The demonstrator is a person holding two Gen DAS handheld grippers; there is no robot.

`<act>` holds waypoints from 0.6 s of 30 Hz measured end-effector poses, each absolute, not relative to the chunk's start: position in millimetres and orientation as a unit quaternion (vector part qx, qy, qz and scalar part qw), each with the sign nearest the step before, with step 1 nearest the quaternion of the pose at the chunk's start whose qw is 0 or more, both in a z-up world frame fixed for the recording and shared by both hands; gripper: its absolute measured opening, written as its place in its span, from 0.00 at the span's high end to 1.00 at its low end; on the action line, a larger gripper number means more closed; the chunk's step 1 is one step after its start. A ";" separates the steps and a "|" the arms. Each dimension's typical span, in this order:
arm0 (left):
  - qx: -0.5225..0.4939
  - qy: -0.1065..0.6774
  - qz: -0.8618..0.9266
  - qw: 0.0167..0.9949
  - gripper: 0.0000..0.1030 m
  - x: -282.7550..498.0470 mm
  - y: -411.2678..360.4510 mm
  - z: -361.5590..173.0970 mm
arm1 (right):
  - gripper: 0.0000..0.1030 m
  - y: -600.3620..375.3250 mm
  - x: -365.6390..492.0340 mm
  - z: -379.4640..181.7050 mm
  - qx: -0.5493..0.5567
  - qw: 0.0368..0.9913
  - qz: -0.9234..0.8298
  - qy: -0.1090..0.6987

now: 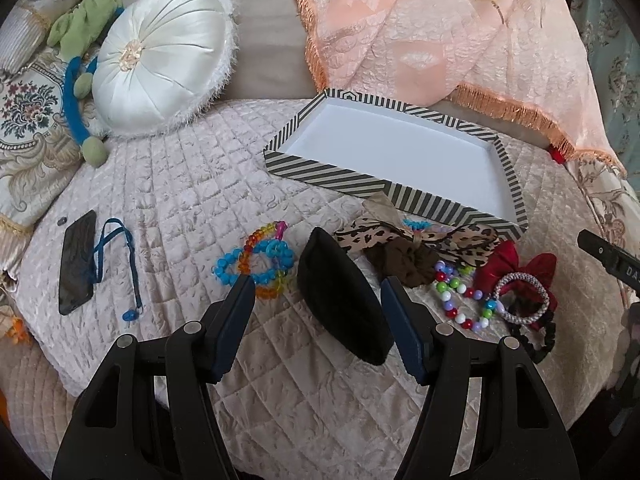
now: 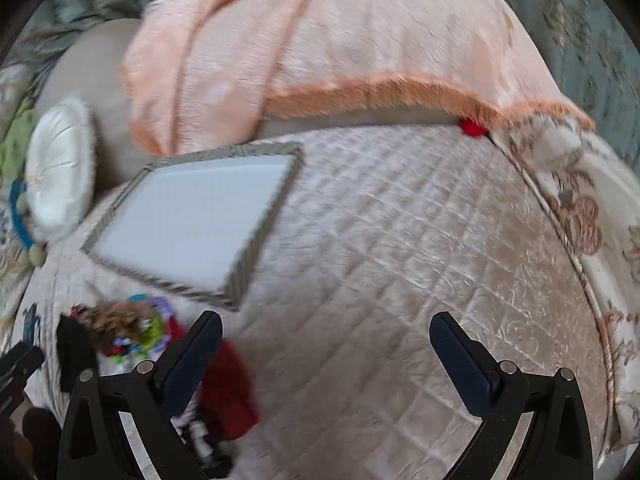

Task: Organize jewelry
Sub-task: 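Move both tools toward the jewelry pile beside the striped tray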

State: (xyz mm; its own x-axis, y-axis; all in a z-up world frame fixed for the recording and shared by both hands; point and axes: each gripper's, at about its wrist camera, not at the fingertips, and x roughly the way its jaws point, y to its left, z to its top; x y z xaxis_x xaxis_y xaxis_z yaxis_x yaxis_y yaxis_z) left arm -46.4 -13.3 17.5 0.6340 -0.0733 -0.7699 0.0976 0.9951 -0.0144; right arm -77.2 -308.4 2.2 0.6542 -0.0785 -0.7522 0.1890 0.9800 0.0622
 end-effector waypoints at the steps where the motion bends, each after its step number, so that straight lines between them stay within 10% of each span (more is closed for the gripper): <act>1: 0.014 0.425 -0.048 0.904 0.36 -47.5 -13.0 18.2 | 0.00 -301.4 -80.7 6.2 0.060 0.910 -0.071 0.404; 18: -0.003 0.411 -0.053 0.910 0.36 -61.3 2.3 26.9 | 0.00 -247.7 -106.7 39.7 -0.005 0.942 -0.075 0.327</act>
